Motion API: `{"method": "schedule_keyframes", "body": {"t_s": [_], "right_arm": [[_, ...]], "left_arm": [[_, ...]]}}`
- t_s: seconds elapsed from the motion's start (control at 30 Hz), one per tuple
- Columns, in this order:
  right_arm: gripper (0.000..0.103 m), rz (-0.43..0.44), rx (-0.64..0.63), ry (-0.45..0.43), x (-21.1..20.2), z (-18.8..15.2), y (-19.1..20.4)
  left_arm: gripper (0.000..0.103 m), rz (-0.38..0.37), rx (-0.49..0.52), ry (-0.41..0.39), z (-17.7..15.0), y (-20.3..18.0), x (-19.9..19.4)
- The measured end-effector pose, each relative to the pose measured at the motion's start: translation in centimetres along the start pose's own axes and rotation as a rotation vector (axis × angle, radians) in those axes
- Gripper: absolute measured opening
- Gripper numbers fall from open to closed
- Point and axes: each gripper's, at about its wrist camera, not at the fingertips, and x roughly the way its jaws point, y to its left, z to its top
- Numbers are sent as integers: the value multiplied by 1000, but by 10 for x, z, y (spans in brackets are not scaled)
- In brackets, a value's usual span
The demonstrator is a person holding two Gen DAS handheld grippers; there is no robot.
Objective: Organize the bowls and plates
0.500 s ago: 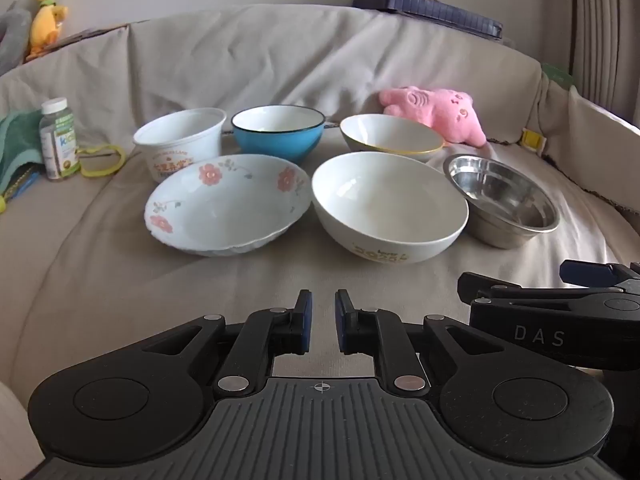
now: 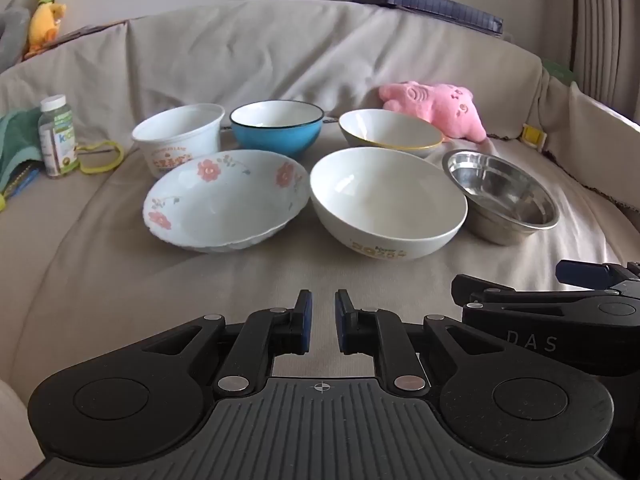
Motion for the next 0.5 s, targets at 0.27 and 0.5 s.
{"method": "schedule_keyframes", "body": {"t_s": [0.27,0.5], "right_arm": [[103,-2,-1,2,0,1,1],[103,0,-3,1,0,1,0]], "left_arm": [[15,-1,-11,4,2,5,-3],[15,0,-11,4,2,5,-4]]}}
